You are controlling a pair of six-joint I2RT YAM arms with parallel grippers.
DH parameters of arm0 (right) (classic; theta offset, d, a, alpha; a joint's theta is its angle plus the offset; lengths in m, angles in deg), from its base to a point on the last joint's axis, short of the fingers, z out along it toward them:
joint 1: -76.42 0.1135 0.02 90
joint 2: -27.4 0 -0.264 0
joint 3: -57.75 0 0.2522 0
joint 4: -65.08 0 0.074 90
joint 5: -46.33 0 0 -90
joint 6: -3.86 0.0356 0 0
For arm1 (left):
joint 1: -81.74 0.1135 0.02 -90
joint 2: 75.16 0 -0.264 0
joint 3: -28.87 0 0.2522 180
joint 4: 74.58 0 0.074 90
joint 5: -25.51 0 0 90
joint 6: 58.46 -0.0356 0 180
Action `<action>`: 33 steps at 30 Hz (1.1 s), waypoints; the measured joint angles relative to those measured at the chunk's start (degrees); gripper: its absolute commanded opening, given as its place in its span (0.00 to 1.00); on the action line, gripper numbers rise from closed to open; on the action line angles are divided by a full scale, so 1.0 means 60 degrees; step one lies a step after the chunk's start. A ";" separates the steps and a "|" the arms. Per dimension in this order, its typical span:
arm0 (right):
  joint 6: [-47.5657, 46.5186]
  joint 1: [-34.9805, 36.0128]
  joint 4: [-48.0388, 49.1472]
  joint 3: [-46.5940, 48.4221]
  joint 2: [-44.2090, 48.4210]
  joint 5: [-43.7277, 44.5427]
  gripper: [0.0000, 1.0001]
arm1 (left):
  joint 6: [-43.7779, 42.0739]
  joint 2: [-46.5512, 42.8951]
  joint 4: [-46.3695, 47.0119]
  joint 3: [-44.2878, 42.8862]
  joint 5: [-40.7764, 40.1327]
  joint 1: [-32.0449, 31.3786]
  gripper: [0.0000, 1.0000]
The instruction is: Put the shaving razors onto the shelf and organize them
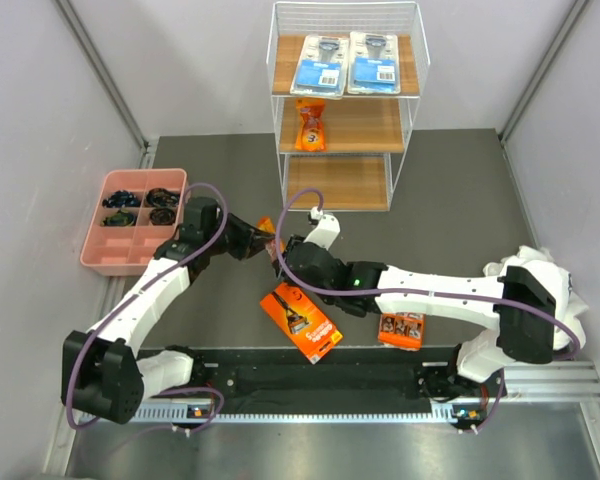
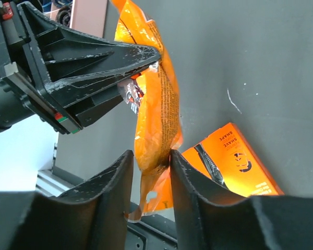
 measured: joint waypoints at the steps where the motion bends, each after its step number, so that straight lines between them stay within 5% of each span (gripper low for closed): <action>1: 0.0004 0.0000 -0.0051 0.0000 0.0000 0.0044 0.31 | 0.0025 -0.0004 0.0055 0.0022 0.0011 0.0000 0.00; 9: 0.0011 0.0011 -0.0251 0.0004 -0.0004 0.0189 0.00 | 0.0171 -0.0109 0.0193 0.0189 -0.0040 0.0004 0.00; 15: 0.0004 0.0018 -0.0375 0.0004 -0.0004 0.0266 0.00 | 0.0208 -0.0164 0.0226 0.0270 -0.0069 0.0007 0.04; 20: 0.0007 0.0051 -0.0375 0.0004 0.0004 0.0295 0.00 | 0.0182 -0.0331 0.0280 0.0357 -0.0113 0.0011 0.59; 26: 0.0011 0.0055 -0.0379 0.0000 0.0015 0.0299 0.00 | 0.0018 -0.0586 0.0339 0.0346 0.0000 0.0000 0.93; 33: 0.0007 0.0055 -0.0463 -0.0004 0.0222 0.0299 0.00 | -0.1249 -0.0608 -0.1111 -0.0739 -0.0747 0.0000 0.99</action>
